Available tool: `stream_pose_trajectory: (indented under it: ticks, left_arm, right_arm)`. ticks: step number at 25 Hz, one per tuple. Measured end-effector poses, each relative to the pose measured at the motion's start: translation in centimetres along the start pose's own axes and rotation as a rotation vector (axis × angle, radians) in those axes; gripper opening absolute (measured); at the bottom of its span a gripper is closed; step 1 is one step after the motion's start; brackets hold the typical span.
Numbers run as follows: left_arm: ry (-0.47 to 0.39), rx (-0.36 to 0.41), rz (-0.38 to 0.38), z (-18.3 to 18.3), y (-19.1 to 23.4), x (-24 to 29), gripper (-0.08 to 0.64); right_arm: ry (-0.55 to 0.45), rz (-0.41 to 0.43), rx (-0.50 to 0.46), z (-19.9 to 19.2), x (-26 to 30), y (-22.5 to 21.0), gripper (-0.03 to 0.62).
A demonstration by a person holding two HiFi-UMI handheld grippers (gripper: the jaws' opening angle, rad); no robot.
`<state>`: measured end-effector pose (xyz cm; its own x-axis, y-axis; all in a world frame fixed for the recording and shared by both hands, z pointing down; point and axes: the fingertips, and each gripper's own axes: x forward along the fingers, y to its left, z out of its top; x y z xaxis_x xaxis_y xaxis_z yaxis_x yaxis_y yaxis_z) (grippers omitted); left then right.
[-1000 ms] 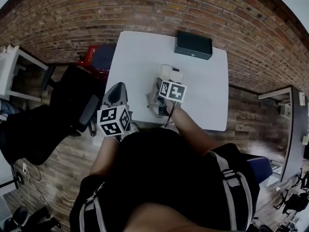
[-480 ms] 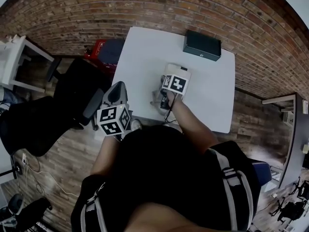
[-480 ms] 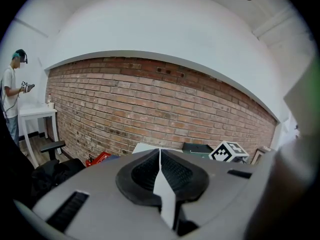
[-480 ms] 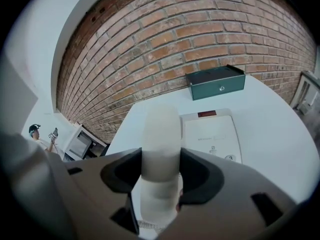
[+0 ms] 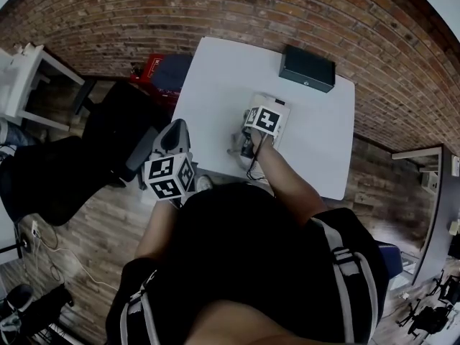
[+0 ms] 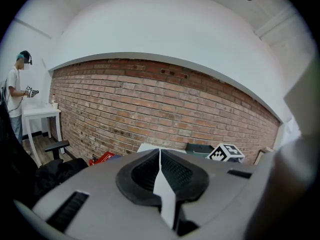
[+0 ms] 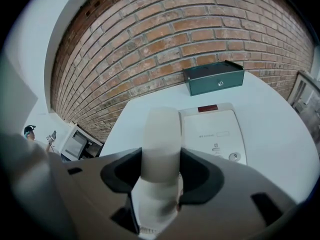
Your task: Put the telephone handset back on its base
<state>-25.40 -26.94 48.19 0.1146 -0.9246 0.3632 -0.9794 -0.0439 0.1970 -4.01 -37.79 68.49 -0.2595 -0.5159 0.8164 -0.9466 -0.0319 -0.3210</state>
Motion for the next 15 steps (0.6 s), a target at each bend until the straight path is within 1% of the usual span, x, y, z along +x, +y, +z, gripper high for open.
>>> stream_pose_trajectory:
  ticks: [4, 11, 15]
  left_arm:
    - [0.002, -0.005, 0.007, -0.1, 0.3, 0.0, 0.009]
    - [0.009, -0.008, 0.007, -0.2, 0.7, 0.3, 0.009]
    - [0.014, -0.01, 0.004, -0.2, 1.0, 0.5, 0.01]
  right_arm:
    - [0.013, -0.025, 0.001, 0.0, 0.5, -0.2, 0.21]
    - [0.031, -0.112, -0.063, 0.3, 1.1, -0.4, 0.21]
    - [0.043, -0.125, -0.032, 0.3, 2.5, -1.0, 0.21]
